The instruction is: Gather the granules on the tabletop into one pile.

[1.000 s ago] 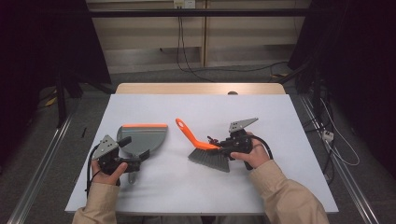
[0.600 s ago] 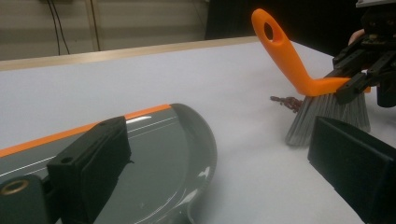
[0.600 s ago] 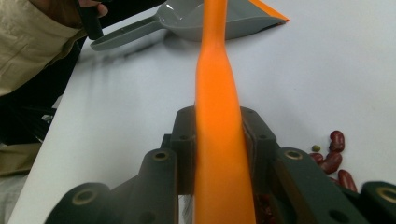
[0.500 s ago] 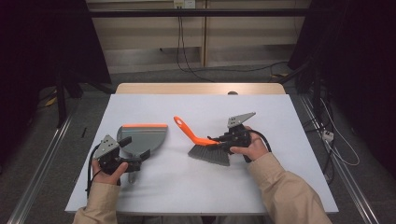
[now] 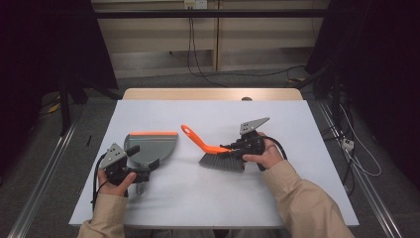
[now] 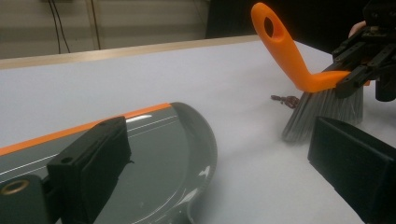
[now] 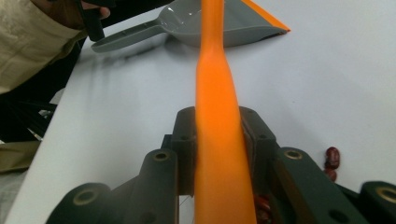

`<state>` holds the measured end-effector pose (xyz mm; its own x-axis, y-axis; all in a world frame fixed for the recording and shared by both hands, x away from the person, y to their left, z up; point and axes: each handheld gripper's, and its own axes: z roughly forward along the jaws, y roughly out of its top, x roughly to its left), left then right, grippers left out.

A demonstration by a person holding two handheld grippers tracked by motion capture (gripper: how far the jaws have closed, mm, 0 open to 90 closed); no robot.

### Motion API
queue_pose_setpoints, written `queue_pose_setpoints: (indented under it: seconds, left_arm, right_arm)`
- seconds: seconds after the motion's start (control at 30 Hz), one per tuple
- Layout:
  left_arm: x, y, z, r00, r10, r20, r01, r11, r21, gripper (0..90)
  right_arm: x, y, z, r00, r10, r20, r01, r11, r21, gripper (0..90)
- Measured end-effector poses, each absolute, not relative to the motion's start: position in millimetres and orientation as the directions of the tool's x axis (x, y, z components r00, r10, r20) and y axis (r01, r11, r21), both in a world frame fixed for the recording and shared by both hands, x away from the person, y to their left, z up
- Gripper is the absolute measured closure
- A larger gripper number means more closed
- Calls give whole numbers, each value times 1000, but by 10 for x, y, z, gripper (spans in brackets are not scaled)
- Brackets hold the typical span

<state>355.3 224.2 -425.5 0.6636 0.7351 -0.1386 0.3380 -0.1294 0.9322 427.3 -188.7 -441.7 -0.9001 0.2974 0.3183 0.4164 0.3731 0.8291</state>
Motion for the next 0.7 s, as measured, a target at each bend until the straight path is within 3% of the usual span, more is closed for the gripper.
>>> queue_pose_setpoints:
  seconds: [0.37, 0.7]
  left_arm:
    - [3548, 2239, -4262, 665, 734, -138, 341, -134, 931, 54]
    - [3553, 2242, -4264, 664, 736, -136, 340, -135, 930, 54]
  right_arm:
    - [4144, -1947, -4357, -905, 251, 344, 419, 378, 826, 713]
    - [4234, -2045, -4467, -899, 282, 334, 422, 358, 833, 713]
